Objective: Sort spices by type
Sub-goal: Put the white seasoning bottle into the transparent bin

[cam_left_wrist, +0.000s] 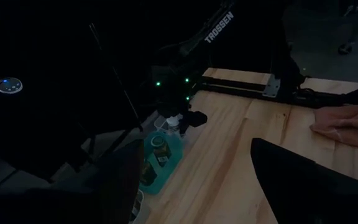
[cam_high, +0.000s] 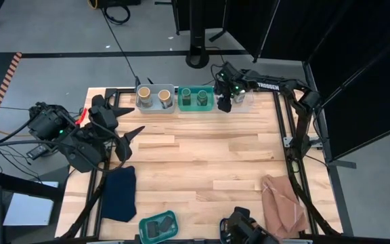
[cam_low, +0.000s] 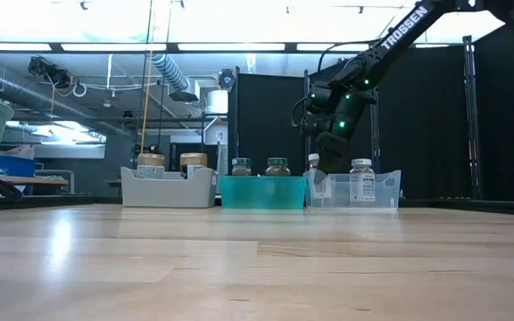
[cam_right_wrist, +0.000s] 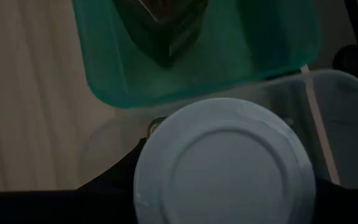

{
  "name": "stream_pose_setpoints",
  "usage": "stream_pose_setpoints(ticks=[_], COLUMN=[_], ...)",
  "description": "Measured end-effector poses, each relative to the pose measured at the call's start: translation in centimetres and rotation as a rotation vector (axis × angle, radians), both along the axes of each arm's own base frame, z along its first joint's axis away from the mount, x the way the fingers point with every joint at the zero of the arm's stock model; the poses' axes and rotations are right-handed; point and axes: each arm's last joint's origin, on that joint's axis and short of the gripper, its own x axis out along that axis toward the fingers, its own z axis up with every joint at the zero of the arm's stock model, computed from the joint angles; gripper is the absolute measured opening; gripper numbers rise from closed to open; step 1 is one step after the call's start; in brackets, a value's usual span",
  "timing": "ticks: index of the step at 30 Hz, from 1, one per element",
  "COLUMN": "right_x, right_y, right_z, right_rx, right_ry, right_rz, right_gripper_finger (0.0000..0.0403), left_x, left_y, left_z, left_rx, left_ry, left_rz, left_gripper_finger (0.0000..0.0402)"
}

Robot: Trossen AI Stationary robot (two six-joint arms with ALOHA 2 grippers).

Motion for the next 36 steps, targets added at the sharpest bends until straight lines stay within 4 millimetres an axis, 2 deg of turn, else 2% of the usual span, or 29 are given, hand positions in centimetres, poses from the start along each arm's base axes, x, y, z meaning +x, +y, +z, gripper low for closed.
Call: stream_pose_setpoints(ticks=[7,15,20,23,31,36], right_x=[0.1,0.1,-0.1,-0.1,-0.1,-0.4], right_y=[-0.2,-0.3,-0.2,-0.2,0.0,0.3], right_z=[-1.0,-1.0,-1.4,-1.3,-1.3,0.0], right_rx=[0.016,0.02,0.036,0.033,0.034,0.007], right_ry=[0.02,0.019,0.046,0.047,0.065,0.053], right_rz=[0.006,0.002,-0.015,-0.016,-0.017,-0.013], right_gripper_finger=[0.0205,0.0207,0.0264,0.0285,0.0291,0.0299], left_x=[0.0,0.0,0.0,0.0,-0.1,-0.4], left_y=[0.0,0.0,0.0,0.0,0.1,0.3], left_z=[0.0,0.0,0.0,0.0,0.0,0.2], left_rx=[0.0,0.002,-0.003,-0.017,-0.026,-0.05], left_ry=[-0.001,-0.003,-0.009,-0.019,-0.026,-0.046], left_rz=[0.001,0.004,0.008,0.014,0.017,0.024], left_gripper_finger=[0.03,0.03,0.03,0.03,0.03,0.03])
